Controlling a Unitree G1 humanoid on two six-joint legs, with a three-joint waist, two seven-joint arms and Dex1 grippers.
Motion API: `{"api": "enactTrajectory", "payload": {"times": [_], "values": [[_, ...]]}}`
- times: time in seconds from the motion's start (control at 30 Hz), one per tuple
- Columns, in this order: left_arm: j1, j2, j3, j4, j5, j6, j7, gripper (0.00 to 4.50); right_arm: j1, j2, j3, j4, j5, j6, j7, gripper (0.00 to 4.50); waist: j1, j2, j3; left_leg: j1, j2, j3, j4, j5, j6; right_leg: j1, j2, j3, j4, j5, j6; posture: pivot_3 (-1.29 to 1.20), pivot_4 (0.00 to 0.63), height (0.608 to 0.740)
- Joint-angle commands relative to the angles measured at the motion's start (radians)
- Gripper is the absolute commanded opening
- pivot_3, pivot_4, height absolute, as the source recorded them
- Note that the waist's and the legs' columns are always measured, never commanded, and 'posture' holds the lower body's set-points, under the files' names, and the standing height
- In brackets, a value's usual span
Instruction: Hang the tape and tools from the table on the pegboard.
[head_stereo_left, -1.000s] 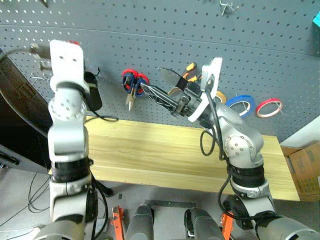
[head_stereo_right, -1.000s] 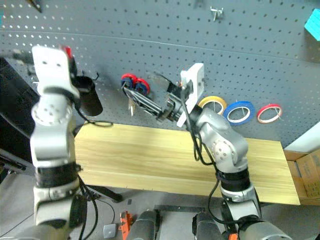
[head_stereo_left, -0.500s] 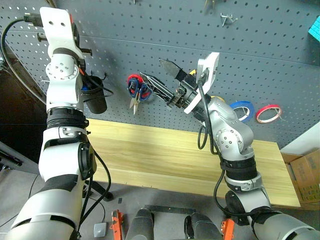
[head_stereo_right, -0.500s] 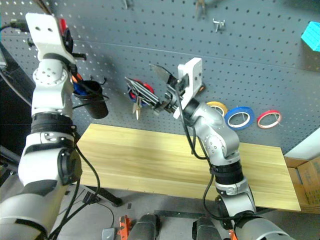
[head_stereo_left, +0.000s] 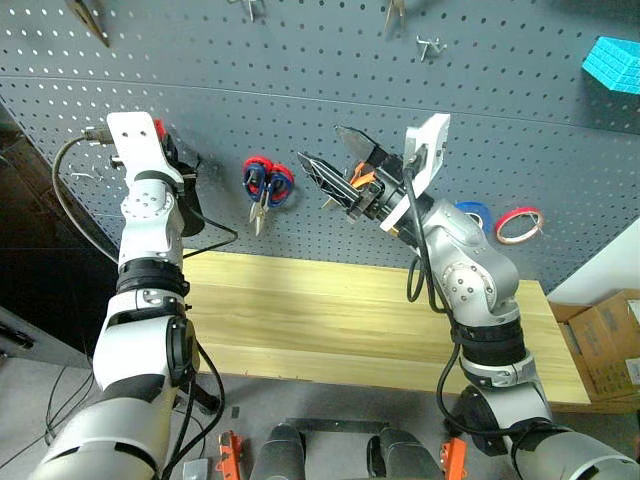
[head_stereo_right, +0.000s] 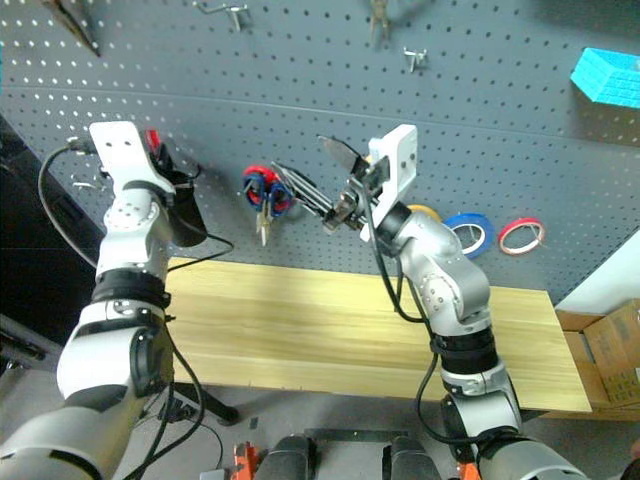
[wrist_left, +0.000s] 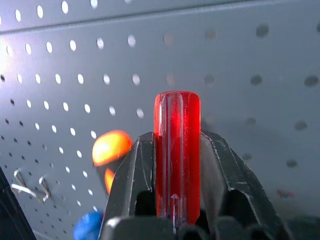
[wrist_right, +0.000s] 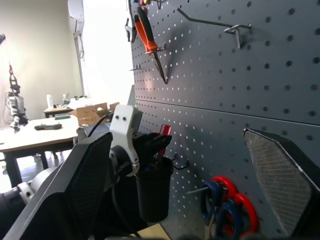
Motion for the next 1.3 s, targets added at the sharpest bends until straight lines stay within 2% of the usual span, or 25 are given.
{"api": "enactTrajectory", "payload": {"times": [0.03,0.23,0.37,0.5,0.6,0.7,0.77,0.9,1.07,1.17,1.3], "values": [[0.007,-0.008,0.008,-0.114,-0.026,0.008,0.003,2.47,-0.009,-0.003,-0.009,-0.041,0.002,-0.012,-0.006,4.50,0.000,0.000,0.000,0.000,0.000,0.000,0.000,0.000,0.000,0.000,0.000,0.000,0.000,0.000,0.000,0.14,0.000,0.740],[0.019,-0.011,0.009,-0.195,-0.041,0.052,0.017,4.47,-0.013,-0.012,0.000,-0.042,-0.008,-0.014,-0.001,4.50,-0.001,0.000,-0.010,0.000,0.000,-0.001,0.000,0.002,-0.001,0.001,0.000,0.000,0.000,0.001,-0.001,0.14,0.000,0.740],[0.053,-0.019,-0.017,-0.330,-0.022,0.079,0.029,4.47,0.000,-0.022,0.004,-0.064,-0.016,-0.009,0.001,4.50,-0.003,0.000,-0.019,0.000,0.000,-0.001,0.000,0.002,-0.001,0.001,0.001,0.000,0.000,0.001,-0.001,0.13,0.000,0.740],[0.136,-0.028,-0.121,-0.633,0.043,0.115,-0.014,4.47,0.014,-0.059,0.007,-0.107,-0.066,-0.038,-0.005,4.50,0.001,-0.002,-0.021,0.001,0.000,-0.002,0.000,0.003,-0.001,0.002,0.001,-0.001,0.000,0.001,-0.001,0.14,0.000,0.740],[0.208,-0.076,-0.176,-0.816,0.024,0.208,-0.051,4.47,0.069,-0.115,0.042,-0.136,-0.224,-0.116,-0.064,4.50,0.011,-0.001,-0.029,0.001,-0.001,-0.002,0.001,0.003,-0.001,0.003,0.000,0.000,-0.001,0.001,-0.001,0.13,0.007,0.740],[0.290,-0.136,-0.226,-0.948,0.005,0.289,-0.077,4.47,0.166,-0.109,0.024,-0.163,-0.295,-0.122,-0.165,4.50,0.011,0.003,-0.035,0.006,-0.001,-0.002,0.000,0.003,-0.001,0.008,0.001,0.000,-0.003,0.000,-0.001,0.13,0.013,0.740],[0.404,-0.208,-0.285,-1.018,-0.018,0.354,-0.093,4.47,0.303,-0.116,0.030,-0.179,-0.383,-0.119,-0.248,4.50,0.010,0.008,-0.043,0.014,0.000,-0.001,-0.002,0.003,-0.001,0.016,0.001,0.000,-0.006,-0.001,-0.003,0.11,0.021,0.740],[0.566,-0.280,-0.330,-1.045,-0.030,0.420,-0.110,4.47,0.456,-0.058,-0.007,-0.184,-0.429,-0.024,-0.388,4.50,-0.002,0.014,-0.050,0.017,0.000,0.001,-0.002,0.003,0.000,0.017,0.000,0.003,-0.003,-0.009,-0.007,0.08,0.027,0.740],[0.744,-0.291,-0.317,-0.962,-0.026,0.440,-0.128,4.47,0.596,-0.043,-0.027,-0.154,-0.505,0.015,-0.484,4.50,-0.042,0.017,-0.051,0.026,0.000,0.001,-0.002,0.003,0.000,0.018,0.005,0.011,0.000,-0.006,-0.010,0.04,0.031,0.740],[0.784,-0.285,-0.281,-0.924,-0.037,0.468,-0.127,4.47,0.646,-0.039,-0.076,-0.155,-0.507,0.024,-0.514,4.50,-0.056,0.021,-0.051,0.035,0.000,0.003,-0.002,0.001,-0.003,0.025,0.005,0.014,-0.002,-0.007,-0.010,0.03,0.031,0.740],[0.783,-0.289,-0.212,-0.876,-0.072,0.515,-0.122,4.47,0.695,-0.052,-0.123,-0.152,-0.508,0.008,-0.521,4.50,-0.072,0.023,-0.051,0.033,0.000,0.003,-0.002,-0.001,-0.006,0.024,0.005,0.014,-0.007,-0.007,-0.010,0.01,0.029,0.740]]}}
